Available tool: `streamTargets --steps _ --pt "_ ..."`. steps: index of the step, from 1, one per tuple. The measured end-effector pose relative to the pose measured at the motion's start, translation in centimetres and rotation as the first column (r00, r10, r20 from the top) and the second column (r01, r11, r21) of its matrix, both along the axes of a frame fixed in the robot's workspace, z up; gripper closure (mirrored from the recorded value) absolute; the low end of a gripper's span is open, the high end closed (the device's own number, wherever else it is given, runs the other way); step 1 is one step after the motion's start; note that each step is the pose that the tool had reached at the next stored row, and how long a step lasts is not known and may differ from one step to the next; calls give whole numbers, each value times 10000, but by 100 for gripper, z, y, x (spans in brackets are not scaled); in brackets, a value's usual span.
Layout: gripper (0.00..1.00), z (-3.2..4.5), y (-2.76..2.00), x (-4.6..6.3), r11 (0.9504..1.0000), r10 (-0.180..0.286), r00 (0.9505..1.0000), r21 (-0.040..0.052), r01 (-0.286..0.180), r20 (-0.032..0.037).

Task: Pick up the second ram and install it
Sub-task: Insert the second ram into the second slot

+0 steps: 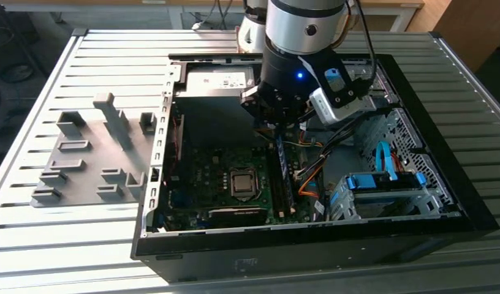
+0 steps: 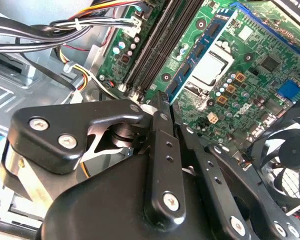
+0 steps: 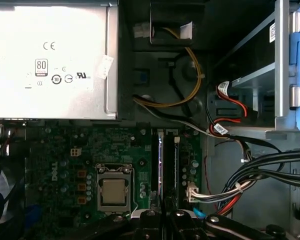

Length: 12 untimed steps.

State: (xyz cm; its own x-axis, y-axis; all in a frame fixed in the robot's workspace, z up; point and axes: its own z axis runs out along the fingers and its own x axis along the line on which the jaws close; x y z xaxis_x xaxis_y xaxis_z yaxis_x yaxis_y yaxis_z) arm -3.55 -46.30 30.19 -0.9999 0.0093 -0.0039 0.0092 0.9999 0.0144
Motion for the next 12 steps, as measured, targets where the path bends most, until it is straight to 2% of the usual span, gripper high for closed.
streamTargets --steps 4,12 --pt "86 -15 0 2 10000 0 10000 6 0 -6" --pt "86 -85 -24 16 10000 1 9999 5 -1 -159"
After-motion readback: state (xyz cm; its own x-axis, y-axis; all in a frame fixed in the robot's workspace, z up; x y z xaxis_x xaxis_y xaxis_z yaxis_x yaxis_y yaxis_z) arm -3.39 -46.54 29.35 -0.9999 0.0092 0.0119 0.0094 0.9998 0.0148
